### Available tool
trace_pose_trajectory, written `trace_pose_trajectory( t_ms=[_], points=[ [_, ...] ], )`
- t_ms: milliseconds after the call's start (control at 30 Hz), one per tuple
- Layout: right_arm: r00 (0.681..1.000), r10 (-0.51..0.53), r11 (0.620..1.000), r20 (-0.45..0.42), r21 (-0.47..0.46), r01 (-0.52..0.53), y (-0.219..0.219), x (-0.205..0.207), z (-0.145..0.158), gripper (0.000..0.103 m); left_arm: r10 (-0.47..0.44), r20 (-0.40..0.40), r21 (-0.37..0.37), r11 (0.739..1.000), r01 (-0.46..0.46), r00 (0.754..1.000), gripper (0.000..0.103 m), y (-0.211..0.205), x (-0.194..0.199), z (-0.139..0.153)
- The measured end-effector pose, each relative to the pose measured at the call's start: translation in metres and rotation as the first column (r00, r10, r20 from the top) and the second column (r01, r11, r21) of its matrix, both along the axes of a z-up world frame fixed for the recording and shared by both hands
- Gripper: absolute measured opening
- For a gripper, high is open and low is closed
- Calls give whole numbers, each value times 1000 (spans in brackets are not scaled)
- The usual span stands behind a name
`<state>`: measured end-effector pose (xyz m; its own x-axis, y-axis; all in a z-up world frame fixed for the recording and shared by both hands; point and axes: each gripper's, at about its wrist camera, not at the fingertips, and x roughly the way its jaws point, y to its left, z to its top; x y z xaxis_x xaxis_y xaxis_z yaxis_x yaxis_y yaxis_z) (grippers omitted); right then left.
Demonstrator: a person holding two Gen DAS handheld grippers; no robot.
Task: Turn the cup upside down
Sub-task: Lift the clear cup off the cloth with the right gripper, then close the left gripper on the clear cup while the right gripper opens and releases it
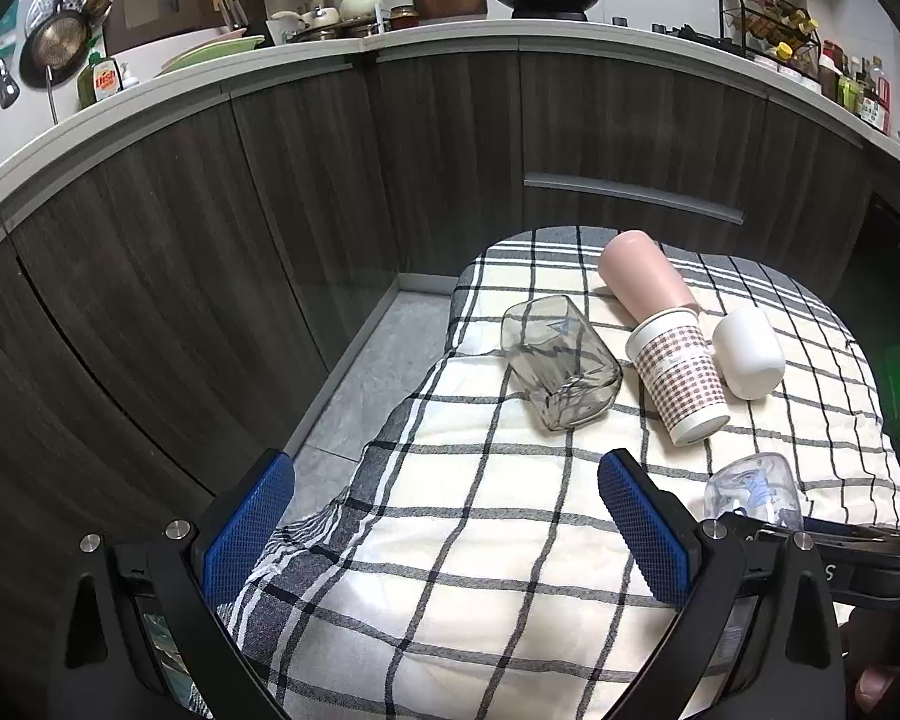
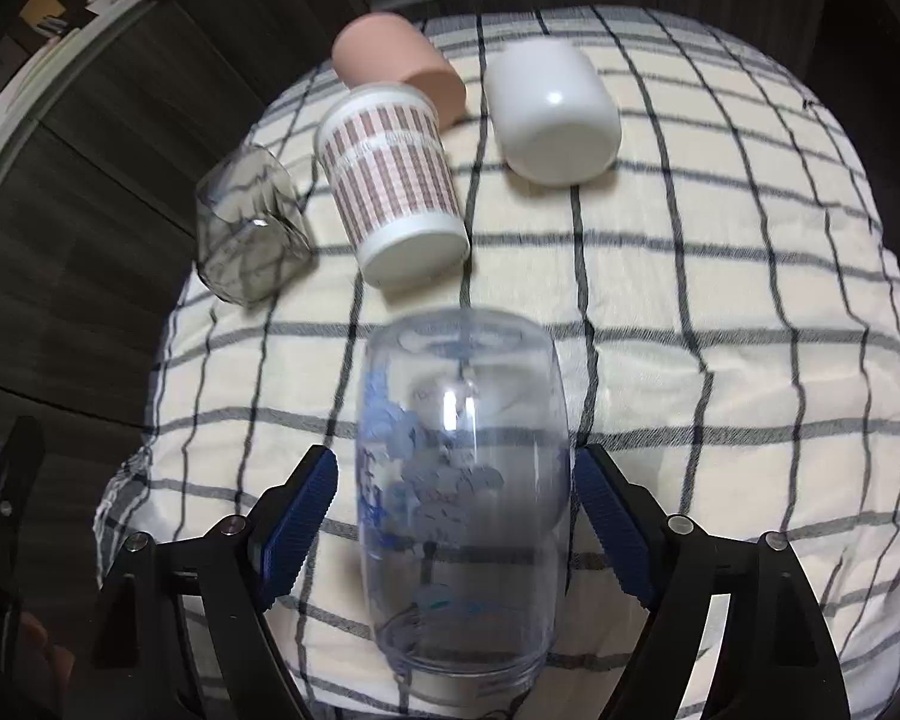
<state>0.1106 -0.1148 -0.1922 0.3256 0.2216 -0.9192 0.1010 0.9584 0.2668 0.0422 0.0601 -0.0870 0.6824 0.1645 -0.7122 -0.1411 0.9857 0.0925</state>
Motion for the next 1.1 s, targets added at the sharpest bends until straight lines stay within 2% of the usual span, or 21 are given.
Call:
trace_pose_trajectory(
  t_ms=[200,433,600,767,833,967,1100],
  points=[
    [998,-21,1000,67,0,21,-17,-11,29,81,-27,-3,-15,1000,27,1000,103,-13,-3,8],
    [984,-66,992,166,-92,82,-55,-38,75,84,-102,-23,-48,994,101,994,103,-55,1,11],
    [970,-92,978,224,-164,131,-86,-57,100,84,-172,-81,-78,983,166,982,103,-93,10,4],
    [964,-129,970,232,-174,172,-116,-68,106,84,-222,-171,-105,973,207,960,103,-125,21,-11],
    [963,-145,968,228,-167,186,-125,-71,106,84,-234,-220,-122,970,211,947,103,-137,28,-17],
    [959,-180,966,219,-143,214,-142,-73,104,84,-262,-359,-171,962,213,896,102,-157,45,-36],
    [954,-200,966,221,-120,230,-155,-74,103,84,-286,-466,-165,958,235,838,102,-181,59,-53]
  ],
)
